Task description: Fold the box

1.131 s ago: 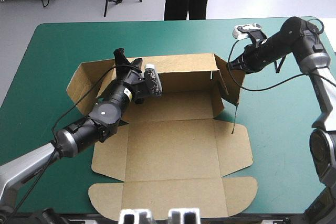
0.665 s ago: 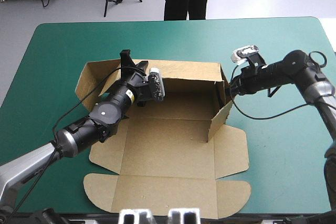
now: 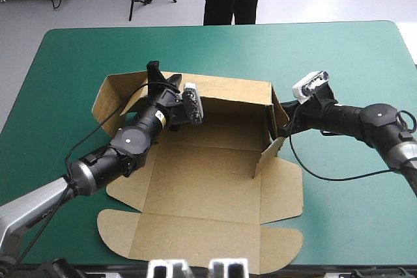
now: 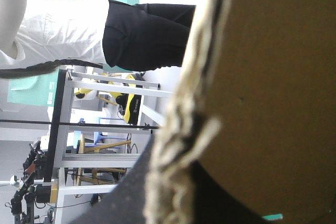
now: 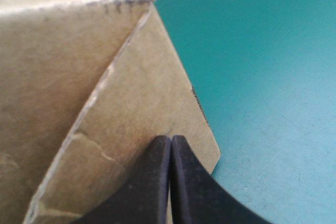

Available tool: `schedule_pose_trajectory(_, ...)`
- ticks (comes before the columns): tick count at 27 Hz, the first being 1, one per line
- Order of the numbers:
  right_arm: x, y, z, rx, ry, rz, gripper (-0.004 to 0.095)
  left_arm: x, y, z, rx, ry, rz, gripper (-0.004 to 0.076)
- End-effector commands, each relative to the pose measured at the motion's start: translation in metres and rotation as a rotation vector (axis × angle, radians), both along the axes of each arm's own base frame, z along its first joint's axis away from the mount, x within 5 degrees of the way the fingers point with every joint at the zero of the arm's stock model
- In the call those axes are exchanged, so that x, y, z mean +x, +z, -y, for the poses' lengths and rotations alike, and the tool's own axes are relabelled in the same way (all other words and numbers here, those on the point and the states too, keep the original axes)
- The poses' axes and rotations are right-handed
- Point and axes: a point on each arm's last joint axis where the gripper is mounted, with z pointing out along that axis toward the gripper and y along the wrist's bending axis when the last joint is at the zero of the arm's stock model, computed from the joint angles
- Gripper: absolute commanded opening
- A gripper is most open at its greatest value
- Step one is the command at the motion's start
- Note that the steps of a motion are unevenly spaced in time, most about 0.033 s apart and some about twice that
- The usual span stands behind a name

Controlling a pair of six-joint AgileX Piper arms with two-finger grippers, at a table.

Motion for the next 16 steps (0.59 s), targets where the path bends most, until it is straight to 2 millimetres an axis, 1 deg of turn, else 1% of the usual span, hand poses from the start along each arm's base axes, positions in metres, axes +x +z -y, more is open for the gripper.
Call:
schedule_pose_trajectory(1,-0.003,0.029,-0.005,0.01,0.095,0.03,-0.0018,0.0,0.027,-0.007,0.009,0.045,0.134,-0.0008)
schedule_pose_trajectory(4,-0.006,0.048,0.002,-0.033,0.163,-0.044,-0.0018,0.002,0.025,-0.007,0.016,0.054,0.131,-0.0008)
schedule_pose_trajectory(6,-0.009,0.054,0.005,-0.03,0.19,-0.07,-0.0018,0.002,0.025,-0.006,0.019,0.048,0.131,-0.0008)
schedule_pose_trajectory(8,-0.008,0.058,0.007,0.015,0.197,-0.055,-0.0018,0.002,0.025,-0.006,0.018,0.046,0.13,-0.0008)
schedule_pose_trajectory(12,-0.009,0.057,0.006,0.015,0.225,-0.035,-0.0018,0.002,0.025,-0.006,0.018,0.041,0.128,-0.0008)
schedule_pose_trajectory(15,-0.01,0.052,0.006,0.003,0.235,-0.038,-0.0018,0.001,0.024,-0.005,0.017,0.035,0.126,-0.0008)
schedule_pose_trajectory(16,-0.01,0.047,0.007,-0.004,0.217,-0.043,-0.0018,0.001,0.024,-0.005,0.017,0.035,0.126,-0.0008)
